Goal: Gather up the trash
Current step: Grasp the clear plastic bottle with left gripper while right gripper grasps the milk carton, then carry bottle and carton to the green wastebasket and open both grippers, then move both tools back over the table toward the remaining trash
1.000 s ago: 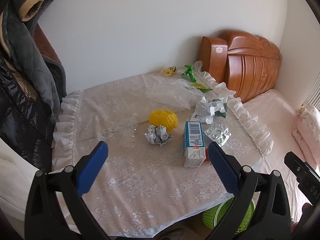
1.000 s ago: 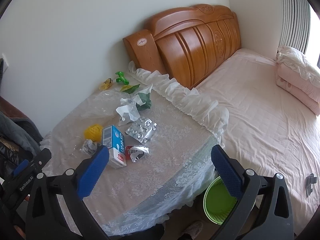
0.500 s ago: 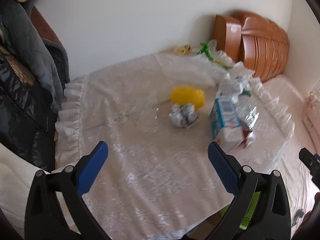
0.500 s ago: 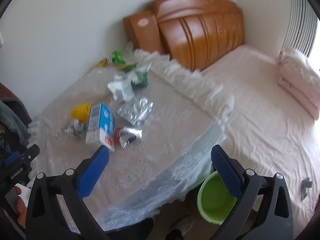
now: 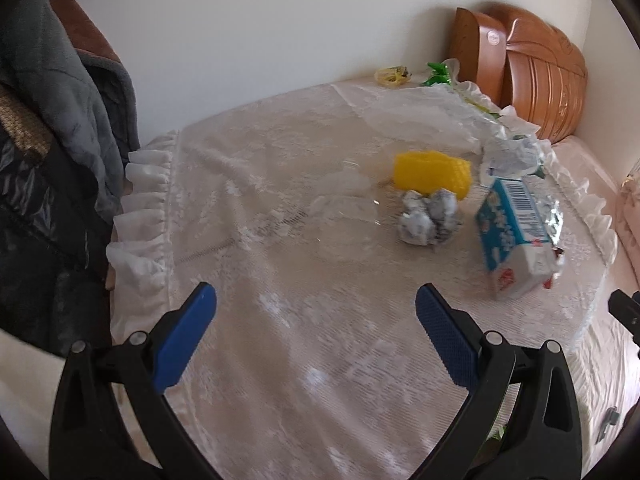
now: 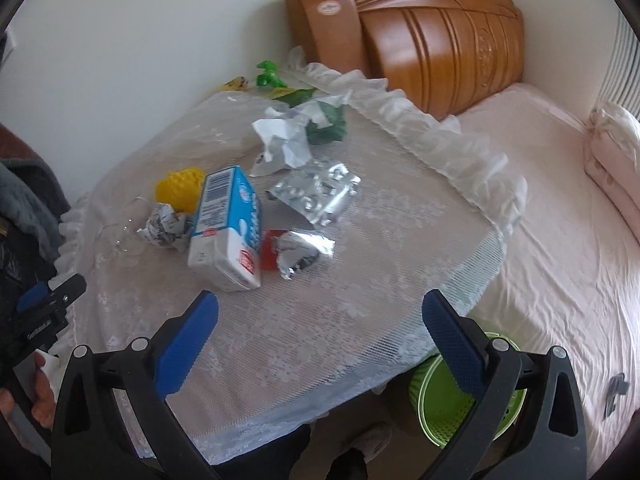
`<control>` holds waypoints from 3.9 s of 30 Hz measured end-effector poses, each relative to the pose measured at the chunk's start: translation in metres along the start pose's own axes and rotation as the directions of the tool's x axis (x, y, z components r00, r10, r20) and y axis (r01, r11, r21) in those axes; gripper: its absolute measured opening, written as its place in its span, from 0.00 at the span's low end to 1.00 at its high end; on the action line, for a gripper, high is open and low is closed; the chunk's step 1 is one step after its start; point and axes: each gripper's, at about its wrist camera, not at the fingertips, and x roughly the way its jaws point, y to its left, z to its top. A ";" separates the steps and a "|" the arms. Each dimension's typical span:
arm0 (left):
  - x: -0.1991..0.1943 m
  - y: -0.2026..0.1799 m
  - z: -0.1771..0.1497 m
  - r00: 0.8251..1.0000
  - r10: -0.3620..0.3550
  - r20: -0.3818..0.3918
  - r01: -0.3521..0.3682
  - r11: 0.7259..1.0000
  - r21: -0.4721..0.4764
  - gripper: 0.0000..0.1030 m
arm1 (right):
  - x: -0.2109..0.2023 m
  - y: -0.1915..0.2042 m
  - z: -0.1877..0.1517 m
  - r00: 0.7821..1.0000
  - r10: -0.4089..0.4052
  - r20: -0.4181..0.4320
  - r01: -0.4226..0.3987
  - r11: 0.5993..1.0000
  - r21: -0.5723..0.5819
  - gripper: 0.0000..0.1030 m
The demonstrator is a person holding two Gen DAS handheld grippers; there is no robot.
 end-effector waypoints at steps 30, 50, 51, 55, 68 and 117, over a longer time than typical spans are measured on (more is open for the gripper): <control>0.119 -0.003 0.061 0.992 -0.092 -0.080 0.099 0.991 0.092 0.59 | 0.014 0.048 0.029 1.000 0.006 0.008 -0.006 1.000 -0.029 0.98; 0.064 0.028 0.028 0.985 -0.160 -0.057 0.163 0.985 0.049 0.59 | 0.114 0.100 0.066 0.984 -0.070 -0.163 0.039 0.981 -0.188 0.68; 0.062 0.028 0.026 0.985 -0.165 -0.057 0.168 0.984 0.053 0.59 | 0.120 0.102 0.064 0.980 -0.083 -0.180 0.046 0.979 -0.197 0.62; 0.052 0.027 0.021 0.984 -0.172 -0.045 0.175 0.981 0.079 0.59 | 0.126 0.102 0.057 0.976 -0.073 -0.205 0.036 0.983 -0.179 0.42; -0.008 -0.054 0.017 0.961 -0.277 0.005 0.260 0.905 0.338 0.59 | 0.012 0.013 0.028 0.984 0.168 -0.054 -0.161 0.980 0.113 0.41; -0.067 -0.404 -0.135 0.935 -0.306 -0.177 0.348 0.708 0.614 0.93 | 0.018 -0.328 -0.167 0.962 -0.080 -0.260 0.155 0.947 0.283 0.97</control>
